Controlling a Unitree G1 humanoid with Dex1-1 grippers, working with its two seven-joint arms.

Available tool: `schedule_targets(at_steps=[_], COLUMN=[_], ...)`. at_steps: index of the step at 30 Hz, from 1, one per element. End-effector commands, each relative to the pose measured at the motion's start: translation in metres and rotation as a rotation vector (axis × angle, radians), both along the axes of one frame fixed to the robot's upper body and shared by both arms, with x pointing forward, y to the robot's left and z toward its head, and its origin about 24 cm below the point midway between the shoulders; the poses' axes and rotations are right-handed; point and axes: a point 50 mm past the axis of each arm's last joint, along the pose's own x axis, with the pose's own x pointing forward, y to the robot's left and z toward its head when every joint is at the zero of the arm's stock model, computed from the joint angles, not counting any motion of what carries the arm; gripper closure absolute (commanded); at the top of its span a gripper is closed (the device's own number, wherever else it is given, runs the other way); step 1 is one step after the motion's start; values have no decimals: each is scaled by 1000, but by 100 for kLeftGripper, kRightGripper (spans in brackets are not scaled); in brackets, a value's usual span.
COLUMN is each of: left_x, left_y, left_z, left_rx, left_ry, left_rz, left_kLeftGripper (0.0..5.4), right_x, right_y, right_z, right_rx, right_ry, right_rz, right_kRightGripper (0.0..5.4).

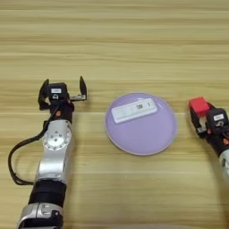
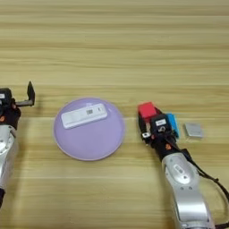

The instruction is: Move the objects on the table

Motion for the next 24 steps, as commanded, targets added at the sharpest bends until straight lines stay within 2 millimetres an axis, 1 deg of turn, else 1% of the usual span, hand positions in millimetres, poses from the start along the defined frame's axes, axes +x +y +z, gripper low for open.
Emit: schedule_targets(at_steps=[1,9,16,21,24], left_x=[-1,-1,-1,-2,-2], left_y=[-3,-3,-2,-2,-2], left_z=[-1,-1,-1,-1,0], left_rx=[7,9,11,11,12], left_ry=[11,12,12,12,11], left_rz=[4,3,2,2,2], left_kLeftGripper=[0,0,0,0,0], right_x=[-10,-22,-21,-25,-25], right_y=[10,38,65,79,82], right_z=[14,17,9,2,0], right_rx=[26,94,111,124,121], right_ry=[-13,31,82,122,136], right_rz=[71,234,340,397,411], right_kRightGripper=[314,314,314,314,314])
